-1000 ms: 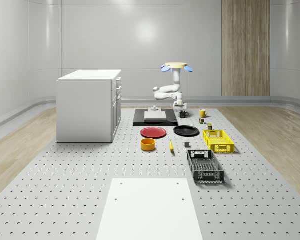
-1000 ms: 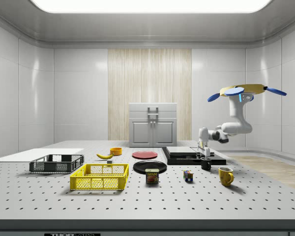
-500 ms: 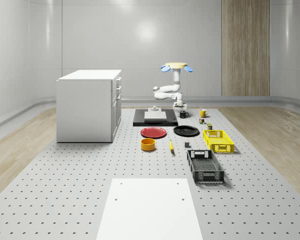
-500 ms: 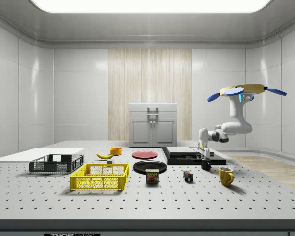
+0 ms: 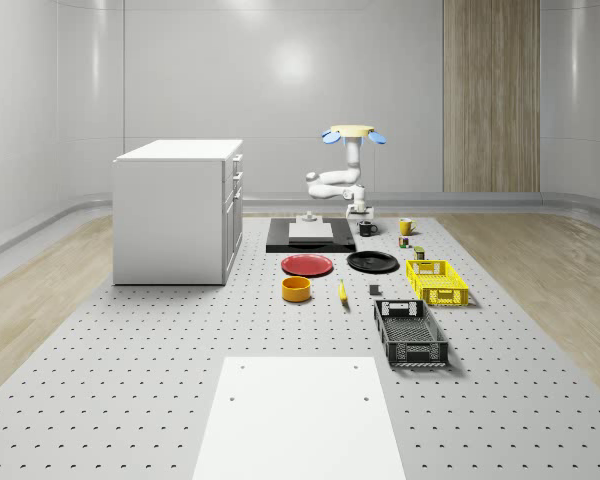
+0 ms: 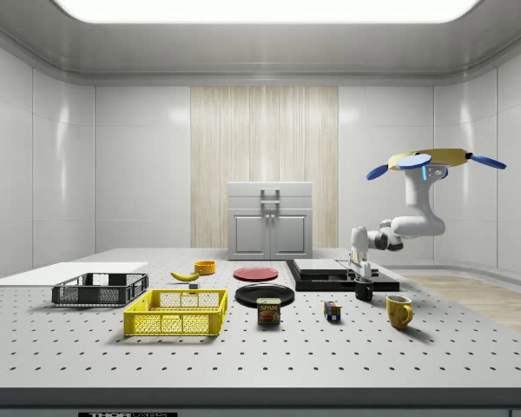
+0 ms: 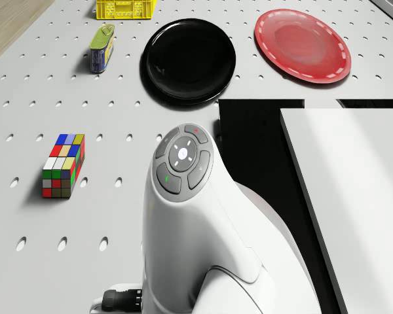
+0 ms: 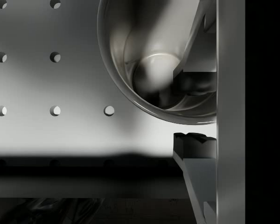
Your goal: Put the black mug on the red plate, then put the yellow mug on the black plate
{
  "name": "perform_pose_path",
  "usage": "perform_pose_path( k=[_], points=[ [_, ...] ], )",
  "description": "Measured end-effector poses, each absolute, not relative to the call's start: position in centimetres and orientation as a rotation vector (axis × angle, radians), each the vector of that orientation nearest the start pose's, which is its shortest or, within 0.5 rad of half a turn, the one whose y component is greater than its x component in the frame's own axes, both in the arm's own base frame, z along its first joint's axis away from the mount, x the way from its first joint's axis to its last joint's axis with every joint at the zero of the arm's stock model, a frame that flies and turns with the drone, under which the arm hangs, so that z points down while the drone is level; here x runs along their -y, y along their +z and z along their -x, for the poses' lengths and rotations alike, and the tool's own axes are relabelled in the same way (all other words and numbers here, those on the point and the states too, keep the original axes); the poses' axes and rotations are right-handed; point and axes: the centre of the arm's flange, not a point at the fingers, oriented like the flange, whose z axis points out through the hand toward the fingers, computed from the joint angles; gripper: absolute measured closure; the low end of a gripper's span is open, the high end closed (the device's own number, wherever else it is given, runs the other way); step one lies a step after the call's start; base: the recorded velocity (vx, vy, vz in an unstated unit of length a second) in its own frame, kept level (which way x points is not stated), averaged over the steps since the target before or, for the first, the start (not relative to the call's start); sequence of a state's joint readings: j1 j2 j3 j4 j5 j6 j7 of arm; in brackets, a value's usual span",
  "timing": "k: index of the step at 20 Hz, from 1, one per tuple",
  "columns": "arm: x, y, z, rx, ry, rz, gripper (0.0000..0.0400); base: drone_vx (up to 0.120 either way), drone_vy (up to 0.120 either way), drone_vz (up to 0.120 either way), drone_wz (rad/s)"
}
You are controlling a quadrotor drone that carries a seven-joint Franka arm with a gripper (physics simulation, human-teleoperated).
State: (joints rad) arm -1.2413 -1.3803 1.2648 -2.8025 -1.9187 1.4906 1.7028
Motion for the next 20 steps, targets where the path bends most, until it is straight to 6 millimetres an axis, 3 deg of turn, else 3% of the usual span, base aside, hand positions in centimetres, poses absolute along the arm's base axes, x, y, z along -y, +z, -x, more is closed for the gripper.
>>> perform_pose_path(
  k=[4, 12, 17, 20],
  points=[
    [1.4, 51.6, -32.4, 0.002, 0.785, -0.001, 0.0288, 0.000, 0.000, 0.010, 0.000],
    [1.4, 48.6, -32.4, 0.002, 0.785, -0.001, 0.0290, 0.000, 0.000, 0.120, 0.000],
    [1.4, 47.7, -32.4, 0.002, 0.785, -0.001, 0.0290, 0.104, -0.112, 0.120, 0.000],
    [1.4, 47.4, -32.4, 0.002, 0.785, -0.001, 0.0290, 0.120, -0.120, 0.000, 0.000]
  ],
)
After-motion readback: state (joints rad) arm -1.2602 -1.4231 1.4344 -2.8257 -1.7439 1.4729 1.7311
